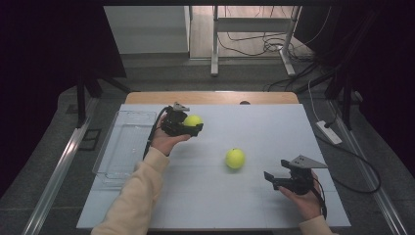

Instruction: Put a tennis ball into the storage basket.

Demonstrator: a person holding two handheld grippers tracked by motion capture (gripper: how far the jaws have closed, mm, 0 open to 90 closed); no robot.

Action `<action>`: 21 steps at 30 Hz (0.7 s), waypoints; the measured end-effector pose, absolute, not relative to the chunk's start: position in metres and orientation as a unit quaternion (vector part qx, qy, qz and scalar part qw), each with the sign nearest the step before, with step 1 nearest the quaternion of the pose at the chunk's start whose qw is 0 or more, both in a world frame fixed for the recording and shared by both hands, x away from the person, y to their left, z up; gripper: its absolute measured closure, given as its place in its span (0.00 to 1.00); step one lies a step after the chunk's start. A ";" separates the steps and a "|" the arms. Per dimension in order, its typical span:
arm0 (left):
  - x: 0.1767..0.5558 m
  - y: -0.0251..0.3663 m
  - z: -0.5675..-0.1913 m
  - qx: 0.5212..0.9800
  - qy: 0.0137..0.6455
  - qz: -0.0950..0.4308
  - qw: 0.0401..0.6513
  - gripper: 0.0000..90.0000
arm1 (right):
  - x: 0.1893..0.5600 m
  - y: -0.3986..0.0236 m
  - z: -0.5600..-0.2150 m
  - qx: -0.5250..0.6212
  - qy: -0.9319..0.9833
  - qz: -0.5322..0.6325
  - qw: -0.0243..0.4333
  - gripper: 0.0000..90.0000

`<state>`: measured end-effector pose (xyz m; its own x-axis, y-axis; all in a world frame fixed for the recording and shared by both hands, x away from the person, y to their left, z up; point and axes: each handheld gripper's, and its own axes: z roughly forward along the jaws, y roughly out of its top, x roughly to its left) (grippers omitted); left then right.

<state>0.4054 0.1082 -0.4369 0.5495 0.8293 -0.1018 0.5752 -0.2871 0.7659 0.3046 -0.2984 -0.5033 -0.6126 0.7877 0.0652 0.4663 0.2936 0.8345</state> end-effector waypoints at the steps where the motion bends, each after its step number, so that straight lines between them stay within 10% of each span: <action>1: 0.405 0.109 -0.436 0.786 0.446 0.160 0.398 0.31 | 0.305 -0.298 -0.503 0.400 0.783 0.440 0.183 0.16; 21: 0.396 0.123 -0.425 0.773 0.441 0.169 0.423 0.31 | 0.304 -0.300 -0.501 0.405 0.774 0.451 0.181 0.16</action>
<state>0.3964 0.1234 -0.4255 0.5530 0.8256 -0.1117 0.5391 -0.2524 0.8035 0.3044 -0.3005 -0.5014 -0.6060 0.7909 0.0855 0.4639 0.2640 0.8456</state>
